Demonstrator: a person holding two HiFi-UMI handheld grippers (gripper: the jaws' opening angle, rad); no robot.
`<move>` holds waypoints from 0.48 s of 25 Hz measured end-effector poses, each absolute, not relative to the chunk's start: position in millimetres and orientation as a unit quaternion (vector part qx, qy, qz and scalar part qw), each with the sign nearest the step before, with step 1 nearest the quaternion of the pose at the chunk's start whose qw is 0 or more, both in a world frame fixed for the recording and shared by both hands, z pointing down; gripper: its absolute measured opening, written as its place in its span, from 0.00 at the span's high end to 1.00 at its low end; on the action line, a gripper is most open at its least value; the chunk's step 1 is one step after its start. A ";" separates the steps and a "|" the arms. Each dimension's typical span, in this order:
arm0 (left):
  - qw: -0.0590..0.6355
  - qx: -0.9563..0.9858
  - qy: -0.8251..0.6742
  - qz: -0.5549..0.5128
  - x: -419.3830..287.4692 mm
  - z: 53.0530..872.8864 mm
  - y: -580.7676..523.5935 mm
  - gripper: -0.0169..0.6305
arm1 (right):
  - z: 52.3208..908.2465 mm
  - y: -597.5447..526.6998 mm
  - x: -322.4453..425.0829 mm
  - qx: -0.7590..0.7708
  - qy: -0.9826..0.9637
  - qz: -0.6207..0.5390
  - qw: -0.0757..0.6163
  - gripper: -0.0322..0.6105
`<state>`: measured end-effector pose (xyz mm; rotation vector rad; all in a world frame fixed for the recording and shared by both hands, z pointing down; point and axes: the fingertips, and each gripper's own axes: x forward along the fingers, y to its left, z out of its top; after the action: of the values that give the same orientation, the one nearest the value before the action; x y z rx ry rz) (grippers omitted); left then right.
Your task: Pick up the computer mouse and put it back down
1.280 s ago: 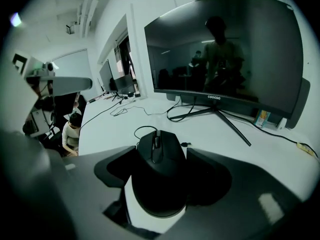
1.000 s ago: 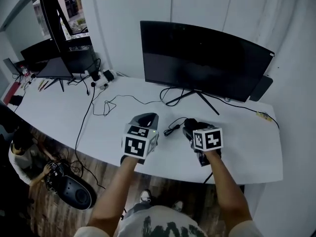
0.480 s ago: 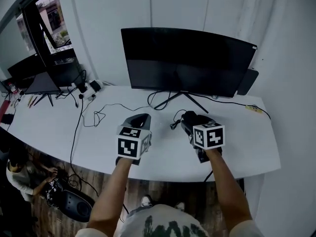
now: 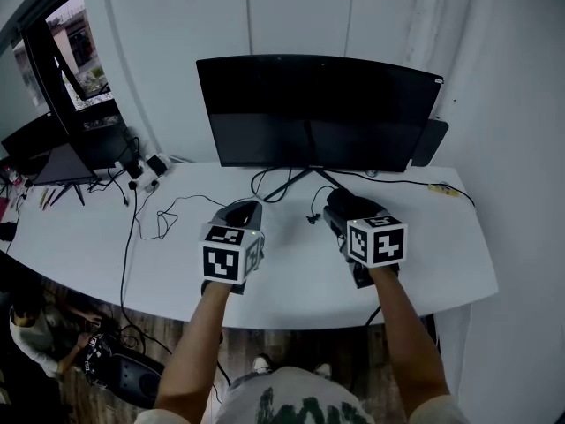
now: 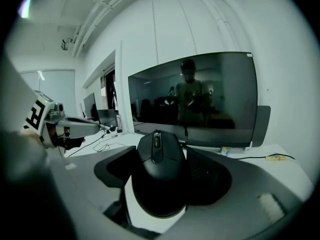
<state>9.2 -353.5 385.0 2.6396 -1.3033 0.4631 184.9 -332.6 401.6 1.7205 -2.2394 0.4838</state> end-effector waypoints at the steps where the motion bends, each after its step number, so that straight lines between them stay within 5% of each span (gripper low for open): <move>1: 0.079 0.883 -0.435 0.155 10.5 384.6 -353.7 0.97 | 399.1 -332.1 186.1 0.597 -0.774 0.165 0.134 0.46; 12: 0.072 0.888 -0.427 0.157 21.9 375.2 -354.5 0.97 | 355.0 -328.1 198.4 0.617 -0.770 0.128 0.096 0.46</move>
<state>21.9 -354.5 375.2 2.6671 -1.2843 0.4704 198.4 -328.1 355.0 1.8284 -2.2831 0.3791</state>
